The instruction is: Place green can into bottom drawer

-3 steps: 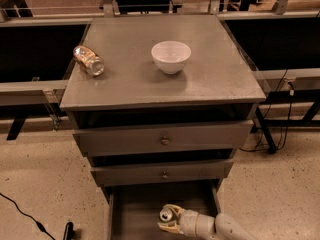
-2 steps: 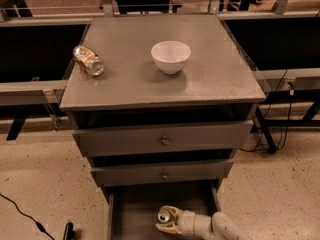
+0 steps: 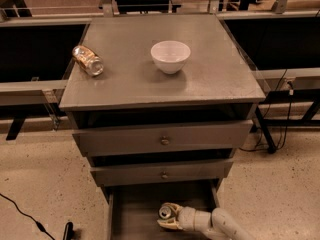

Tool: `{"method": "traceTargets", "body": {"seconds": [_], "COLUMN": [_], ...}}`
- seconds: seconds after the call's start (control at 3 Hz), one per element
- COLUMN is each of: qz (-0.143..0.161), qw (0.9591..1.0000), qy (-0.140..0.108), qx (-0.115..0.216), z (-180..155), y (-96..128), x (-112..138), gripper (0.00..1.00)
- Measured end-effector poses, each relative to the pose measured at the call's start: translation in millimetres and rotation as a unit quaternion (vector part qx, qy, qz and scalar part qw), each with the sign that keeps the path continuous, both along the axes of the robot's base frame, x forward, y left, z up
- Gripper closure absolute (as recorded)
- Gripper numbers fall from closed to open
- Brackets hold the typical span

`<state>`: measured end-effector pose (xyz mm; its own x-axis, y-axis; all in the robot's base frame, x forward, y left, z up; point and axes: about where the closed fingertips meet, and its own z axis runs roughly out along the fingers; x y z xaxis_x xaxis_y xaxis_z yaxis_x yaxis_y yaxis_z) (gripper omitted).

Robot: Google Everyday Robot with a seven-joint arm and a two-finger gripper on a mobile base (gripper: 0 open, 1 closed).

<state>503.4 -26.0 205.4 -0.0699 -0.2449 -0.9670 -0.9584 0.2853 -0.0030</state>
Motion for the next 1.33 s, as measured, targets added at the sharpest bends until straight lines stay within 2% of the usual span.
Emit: {"method": "traceTargets", "body": {"seconds": [0.33, 0.67, 1.0, 1.33], "qz": [0.0, 0.0, 0.0, 0.0], "qw": [1.0, 1.0, 1.0, 1.0], "qy": [0.0, 0.0, 0.0, 0.0], "qx": [0.0, 0.0, 0.0, 0.0], "z": [0.0, 0.0, 0.0, 0.0], "y": [0.1, 0.1, 0.1, 0.1], "x": [0.0, 0.0, 0.0, 0.0], "gripper": [0.28, 0.05, 0.0, 0.0]}}
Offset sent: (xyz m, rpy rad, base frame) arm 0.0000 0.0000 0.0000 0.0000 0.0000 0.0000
